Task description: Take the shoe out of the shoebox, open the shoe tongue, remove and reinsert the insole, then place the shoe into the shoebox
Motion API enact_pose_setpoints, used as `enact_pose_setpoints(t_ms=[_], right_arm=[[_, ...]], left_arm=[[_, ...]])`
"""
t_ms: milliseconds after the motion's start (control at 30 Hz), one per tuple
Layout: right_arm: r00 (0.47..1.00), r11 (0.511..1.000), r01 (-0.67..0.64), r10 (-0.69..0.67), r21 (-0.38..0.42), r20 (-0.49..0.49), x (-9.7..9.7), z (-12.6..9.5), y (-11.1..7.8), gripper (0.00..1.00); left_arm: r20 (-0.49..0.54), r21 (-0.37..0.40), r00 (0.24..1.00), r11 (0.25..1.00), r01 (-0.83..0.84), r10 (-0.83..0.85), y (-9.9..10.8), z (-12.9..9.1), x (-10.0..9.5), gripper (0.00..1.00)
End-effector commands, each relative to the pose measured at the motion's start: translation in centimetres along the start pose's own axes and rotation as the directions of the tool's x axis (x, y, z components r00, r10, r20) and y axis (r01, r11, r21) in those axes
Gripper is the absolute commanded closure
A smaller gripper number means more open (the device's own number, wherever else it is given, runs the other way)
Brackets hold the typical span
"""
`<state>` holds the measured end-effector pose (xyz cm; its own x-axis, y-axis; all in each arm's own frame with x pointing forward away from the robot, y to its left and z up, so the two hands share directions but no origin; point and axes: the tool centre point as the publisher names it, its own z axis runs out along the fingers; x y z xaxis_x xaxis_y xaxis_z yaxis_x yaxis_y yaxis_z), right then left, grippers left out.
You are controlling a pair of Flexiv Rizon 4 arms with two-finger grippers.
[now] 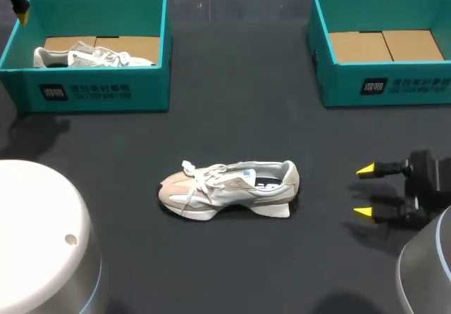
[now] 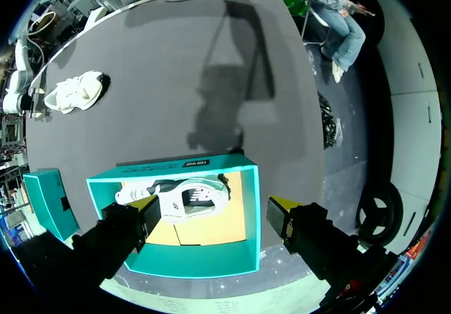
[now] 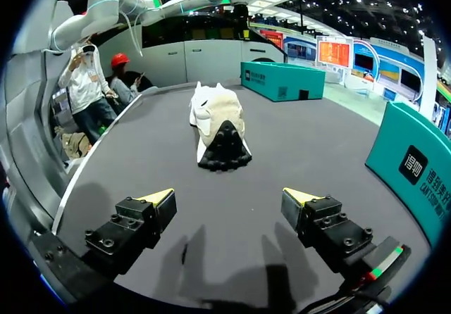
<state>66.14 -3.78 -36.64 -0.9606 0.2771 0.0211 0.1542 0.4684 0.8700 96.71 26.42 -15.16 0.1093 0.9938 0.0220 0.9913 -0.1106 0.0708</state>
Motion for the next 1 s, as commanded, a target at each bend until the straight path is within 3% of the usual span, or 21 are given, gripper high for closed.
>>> enact_pose_setpoints(t_ms=[33, 467, 600, 1000], right_arm=[[1.000, 1.000, 0.007, -0.007, -0.011, -0.001, -0.4, 0.6, -0.2, 0.00], [0.999, 0.997, 0.033, -0.034, -0.069, -0.019, -0.9, 2.9, 0.3, 0.00], [1.000, 1.000, -0.001, 0.001, -0.026, 0.018, -0.6, 4.7, 0.4, 0.00], [1.000, 1.000, -0.001, 0.001, -0.026, 0.018, -0.6, 4.7, 0.4, 0.00]], left_arm=[[-0.002, -0.001, 1.000, 1.000, -0.001, 0.001, -0.1, 0.0, 0.0, 0.00], [-0.002, -0.001, 1.000, 1.000, -0.001, 0.001, -0.1, 0.0, 0.0, 0.00], [-0.002, -0.001, 1.000, 1.000, -0.001, 0.001, -0.1, 0.0, 0.0, 0.00], [-0.002, -0.001, 1.000, 1.000, -0.001, 0.001, -0.1, 0.0, 0.0, 0.00]])
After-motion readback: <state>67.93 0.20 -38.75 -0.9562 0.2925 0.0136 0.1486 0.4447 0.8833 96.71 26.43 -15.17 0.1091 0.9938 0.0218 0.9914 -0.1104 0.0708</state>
